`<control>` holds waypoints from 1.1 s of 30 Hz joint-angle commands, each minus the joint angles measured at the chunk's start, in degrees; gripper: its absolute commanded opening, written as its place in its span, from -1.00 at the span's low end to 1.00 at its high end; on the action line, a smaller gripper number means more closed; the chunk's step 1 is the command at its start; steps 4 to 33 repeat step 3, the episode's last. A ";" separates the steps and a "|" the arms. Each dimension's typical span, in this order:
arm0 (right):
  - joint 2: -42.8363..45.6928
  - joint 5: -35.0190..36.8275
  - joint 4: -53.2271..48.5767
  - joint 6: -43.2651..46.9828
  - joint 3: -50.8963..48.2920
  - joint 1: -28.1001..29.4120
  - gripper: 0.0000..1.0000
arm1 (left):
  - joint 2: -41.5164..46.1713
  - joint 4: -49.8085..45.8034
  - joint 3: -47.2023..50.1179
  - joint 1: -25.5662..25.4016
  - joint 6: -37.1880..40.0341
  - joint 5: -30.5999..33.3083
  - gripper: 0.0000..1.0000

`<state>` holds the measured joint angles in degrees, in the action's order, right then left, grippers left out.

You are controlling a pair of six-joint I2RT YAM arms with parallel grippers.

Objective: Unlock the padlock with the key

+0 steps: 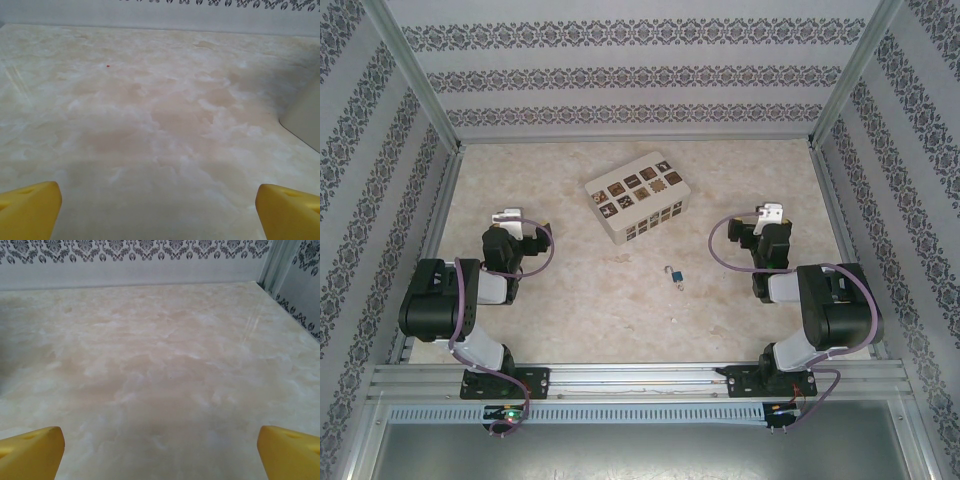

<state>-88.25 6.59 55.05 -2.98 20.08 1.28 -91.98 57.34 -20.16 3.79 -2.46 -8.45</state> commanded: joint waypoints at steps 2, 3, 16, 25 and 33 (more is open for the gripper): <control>0.44 0.36 0.32 0.48 0.95 0.30 0.97 | 0.49 -0.80 -1.02 -0.46 1.31 -0.89 0.99; 0.53 0.35 0.41 0.45 0.85 0.31 0.97 | 0.49 -0.82 -1.02 -0.45 1.31 -0.95 0.99; 0.53 0.35 0.41 0.45 0.85 0.31 0.97 | 0.49 -0.82 -1.02 -0.45 1.31 -0.95 0.99; 0.53 0.35 0.41 0.45 0.85 0.31 0.97 | 0.49 -0.82 -1.02 -0.45 1.31 -0.95 0.99; 0.53 0.35 0.41 0.45 0.85 0.31 0.97 | 0.49 -0.82 -1.02 -0.45 1.31 -0.95 0.99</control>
